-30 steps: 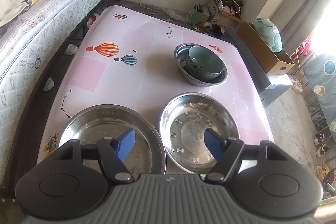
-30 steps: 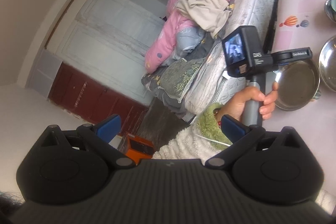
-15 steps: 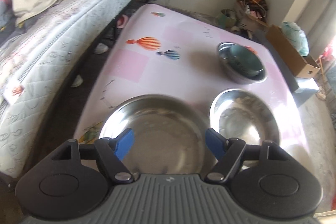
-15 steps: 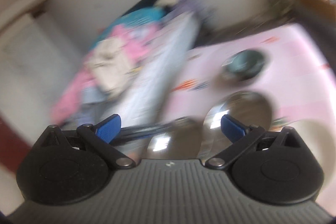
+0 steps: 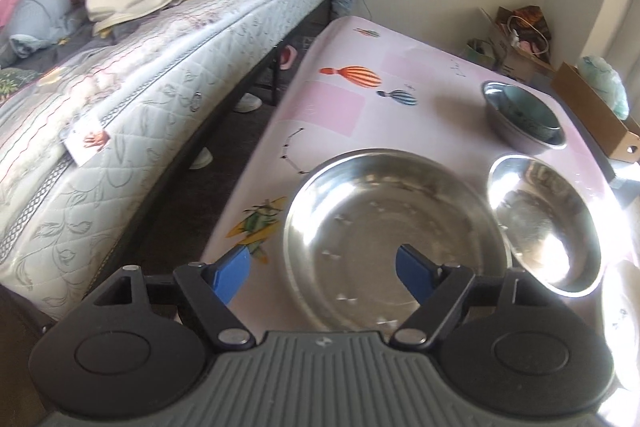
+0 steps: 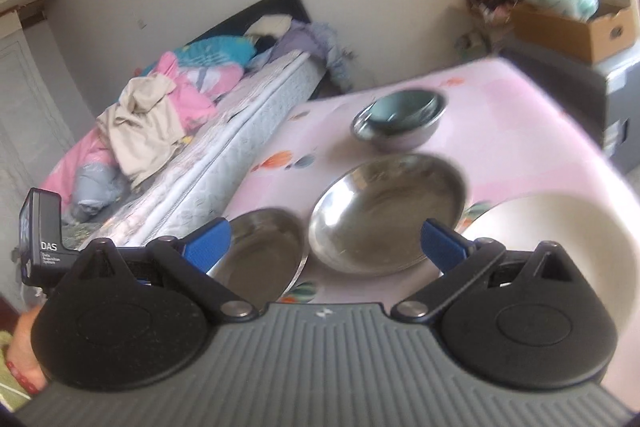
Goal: Organize plates and bowls
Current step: 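Move left gripper to the large stainless bowl rim while right gripper approaches a stainless plate rim, then close left gripper on the bowl rim while right gripper closes on the plate rim, then lift and carry the stainless bowl with left gripper while right gripper carries the plate, then lower the stainless bowl and plate onto the other stainless dish and open both grippers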
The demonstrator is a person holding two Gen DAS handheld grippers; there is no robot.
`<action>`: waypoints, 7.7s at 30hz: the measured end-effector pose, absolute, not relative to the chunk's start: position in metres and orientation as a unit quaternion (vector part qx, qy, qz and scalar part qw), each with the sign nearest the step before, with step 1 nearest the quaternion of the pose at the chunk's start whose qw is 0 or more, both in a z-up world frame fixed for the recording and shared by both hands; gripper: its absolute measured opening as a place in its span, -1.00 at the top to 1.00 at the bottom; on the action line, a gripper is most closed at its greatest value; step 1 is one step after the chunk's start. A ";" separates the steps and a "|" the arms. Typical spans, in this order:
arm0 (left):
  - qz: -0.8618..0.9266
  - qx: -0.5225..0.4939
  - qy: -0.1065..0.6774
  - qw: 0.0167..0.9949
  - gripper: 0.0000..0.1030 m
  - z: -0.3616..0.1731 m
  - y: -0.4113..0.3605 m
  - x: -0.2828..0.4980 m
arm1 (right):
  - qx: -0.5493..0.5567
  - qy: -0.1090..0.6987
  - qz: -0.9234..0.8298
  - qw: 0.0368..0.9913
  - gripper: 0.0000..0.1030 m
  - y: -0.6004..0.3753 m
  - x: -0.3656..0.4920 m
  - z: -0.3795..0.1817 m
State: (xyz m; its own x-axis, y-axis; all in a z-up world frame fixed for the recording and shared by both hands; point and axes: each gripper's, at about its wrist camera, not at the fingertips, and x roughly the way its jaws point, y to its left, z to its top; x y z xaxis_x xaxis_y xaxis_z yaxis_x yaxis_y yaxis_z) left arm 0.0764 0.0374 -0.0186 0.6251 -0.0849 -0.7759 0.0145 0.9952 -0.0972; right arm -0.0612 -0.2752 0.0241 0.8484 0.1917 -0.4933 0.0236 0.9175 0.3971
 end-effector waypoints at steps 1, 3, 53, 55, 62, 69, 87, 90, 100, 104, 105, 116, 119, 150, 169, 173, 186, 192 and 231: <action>-0.024 -0.042 0.433 0.900 -0.58 -0.022 0.039 0.077 | 0.203 0.276 0.051 0.938 -0.97 -0.269 -0.057 0.021; -0.015 -0.047 0.436 0.899 -0.58 -0.029 0.044 0.077 | 0.207 0.290 0.068 0.932 -0.96 -0.257 -0.048 0.011; -0.028 -0.021 0.458 0.888 0.51 -0.072 0.047 0.113 | 0.257 0.429 0.057 0.864 0.83 -0.193 0.086 -0.097; -0.032 -0.024 0.459 0.887 0.53 -0.070 0.048 0.112 | 0.259 0.430 0.057 0.863 0.83 -0.196 0.084 -0.097; -0.043 -0.040 0.469 0.881 0.54 -0.068 0.054 0.101 | 0.260 0.438 0.063 0.858 0.83 -0.200 0.076 -0.095; -0.054 -0.045 0.478 0.875 0.54 -0.067 0.059 0.083 | 0.258 0.446 0.067 0.854 0.82 -0.200 0.059 -0.093; -0.092 -0.065 0.462 0.880 -0.13 -0.069 0.064 0.064 | 0.191 0.436 0.045 0.878 0.66 -0.186 0.029 -0.081; -0.101 -0.072 0.458 0.880 -0.34 -0.068 0.068 0.063 | 0.171 0.426 0.039 0.887 0.42 -0.182 0.025 -0.075; -0.105 -0.074 0.413 0.901 -1.00 -0.058 0.089 0.055 | 0.060 0.336 0.040 0.939 -0.94 -0.176 -0.007 -0.027; -0.110 -0.089 0.412 0.900 -1.00 -0.057 0.097 0.055 | -0.001 0.305 0.031 0.952 -0.97 -0.171 -0.014 -0.008; -0.113 -0.093 0.410 0.900 -1.00 -0.057 0.099 0.054 | -0.017 0.301 0.026 0.953 -0.97 -0.169 -0.015 -0.005; -0.118 -0.082 0.381 0.913 -1.00 -0.060 0.103 0.048 | -0.044 0.258 0.021 0.965 -0.97 -0.176 -0.020 0.014; -0.111 -0.062 0.387 0.913 -0.99 -0.064 0.097 0.049 | 0.027 0.267 0.063 0.961 -0.98 -0.194 -0.019 0.010; -0.100 -0.035 0.409 0.906 0.26 -0.078 0.073 0.069 | 0.219 0.401 0.078 0.886 0.25 -0.206 0.036 -0.087; -0.093 -0.017 0.415 0.905 0.44 -0.076 0.059 0.065 | 0.189 0.402 0.072 0.893 0.67 -0.189 0.039 -0.088; -0.091 -0.012 0.412 0.907 0.44 -0.076 0.058 0.063 | 0.181 0.398 0.072 0.897 0.67 -0.189 0.036 -0.085; -0.093 -0.009 0.400 0.912 0.44 -0.070 0.059 0.058 | 0.154 0.387 0.073 0.906 0.67 -0.182 0.030 -0.077; -0.094 -0.005 0.390 0.916 0.44 -0.066 0.058 0.055 | 0.142 0.379 0.073 0.911 0.67 -0.180 0.027 -0.073; -0.158 0.041 0.339 0.926 0.44 -0.033 -0.002 0.065 | 0.165 0.327 0.027 0.930 0.65 -0.228 0.007 -0.043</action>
